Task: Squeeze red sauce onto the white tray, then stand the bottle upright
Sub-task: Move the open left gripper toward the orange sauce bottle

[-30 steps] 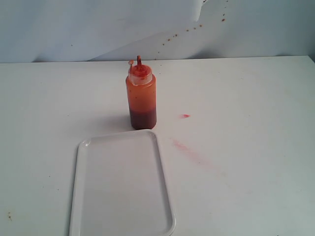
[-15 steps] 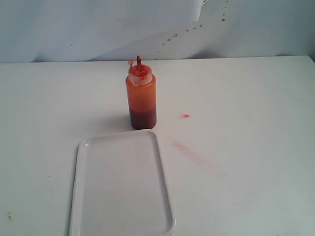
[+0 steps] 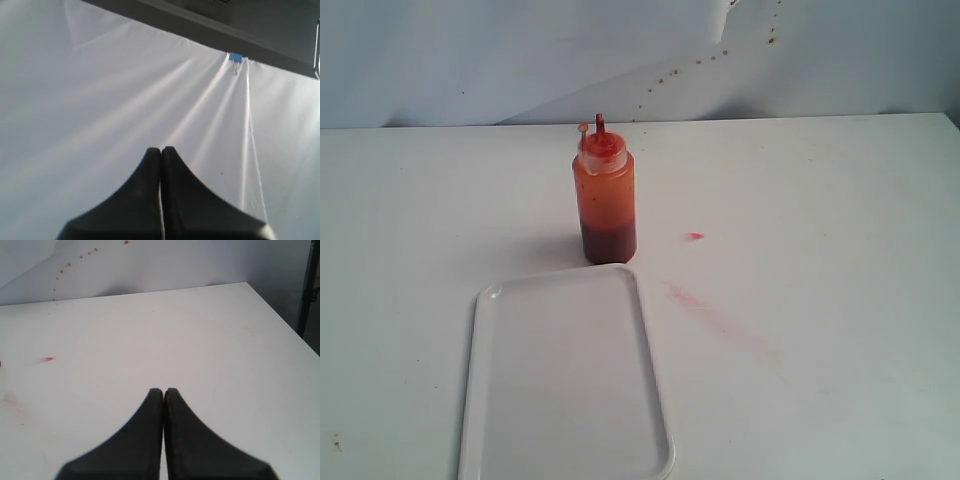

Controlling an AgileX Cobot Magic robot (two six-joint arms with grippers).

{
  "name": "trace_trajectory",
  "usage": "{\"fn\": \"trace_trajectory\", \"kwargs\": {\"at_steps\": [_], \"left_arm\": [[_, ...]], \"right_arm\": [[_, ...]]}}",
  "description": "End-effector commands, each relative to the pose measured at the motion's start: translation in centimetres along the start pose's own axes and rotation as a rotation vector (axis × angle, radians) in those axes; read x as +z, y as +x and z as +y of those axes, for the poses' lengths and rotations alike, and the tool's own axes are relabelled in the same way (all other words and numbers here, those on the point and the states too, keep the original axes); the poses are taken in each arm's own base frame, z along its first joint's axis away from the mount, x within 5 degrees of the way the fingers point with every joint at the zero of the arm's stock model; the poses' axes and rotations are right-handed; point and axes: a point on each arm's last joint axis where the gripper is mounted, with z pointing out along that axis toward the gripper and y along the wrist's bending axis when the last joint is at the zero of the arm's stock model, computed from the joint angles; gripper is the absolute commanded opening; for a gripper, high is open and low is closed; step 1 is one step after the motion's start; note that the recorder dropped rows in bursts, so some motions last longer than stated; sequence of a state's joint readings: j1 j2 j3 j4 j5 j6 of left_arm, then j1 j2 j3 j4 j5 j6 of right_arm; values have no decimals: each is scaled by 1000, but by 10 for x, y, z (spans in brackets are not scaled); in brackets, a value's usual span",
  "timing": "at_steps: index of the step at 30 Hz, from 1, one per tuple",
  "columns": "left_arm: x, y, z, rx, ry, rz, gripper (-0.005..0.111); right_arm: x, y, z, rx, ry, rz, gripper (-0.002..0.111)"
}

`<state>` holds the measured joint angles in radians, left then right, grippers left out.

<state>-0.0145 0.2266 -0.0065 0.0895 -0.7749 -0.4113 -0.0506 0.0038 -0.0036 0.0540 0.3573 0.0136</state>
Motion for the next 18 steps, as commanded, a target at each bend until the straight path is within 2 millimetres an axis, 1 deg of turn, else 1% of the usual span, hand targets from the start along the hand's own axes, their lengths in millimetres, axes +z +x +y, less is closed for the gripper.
{"fn": "trace_trajectory", "kwargs": {"at_steps": [1,2,4,6,7,9,10,11,12,13,14,15,16,17,18], "left_arm": [[30,30,10,16,-22,166,0],[39,39,11,9,-6,200,0],[53,54,8,-8,87,225,0],[68,85,11,-6,145,373,0],[76,96,12,-6,167,421,0],[92,128,19,17,212,538,0],[105,156,27,5,232,617,0],[111,171,30,-1,251,655,0],[117,199,34,8,323,722,0],[120,211,35,7,370,746,0],[127,230,35,12,476,780,0],[130,239,34,27,544,790,0],[135,254,34,65,663,798,0],[133,265,35,74,741,819,0],[132,274,36,72,784,836,0]], "right_arm": [[0,0,0,0,-7,-12,0],[0,0,0,0,-7,-12,0],[0,0,0,0,-7,-12,0],[0,0,0,0,-7,-12,0],[0,0,0,0,-7,-12,0],[0,0,0,0,-7,-12,0],[0,0,0,0,-7,-12,0],[0,0,0,0,-7,-12,0],[0,0,0,0,-7,-12,0],[0,0,0,0,-7,-12,0],[0,0,0,0,-7,-12,0],[0,0,0,0,-7,-12,0],[0,0,0,0,-7,-12,0],[0,0,0,0,-7,-12,0],[0,0,0,0,-7,-12,0]]}}
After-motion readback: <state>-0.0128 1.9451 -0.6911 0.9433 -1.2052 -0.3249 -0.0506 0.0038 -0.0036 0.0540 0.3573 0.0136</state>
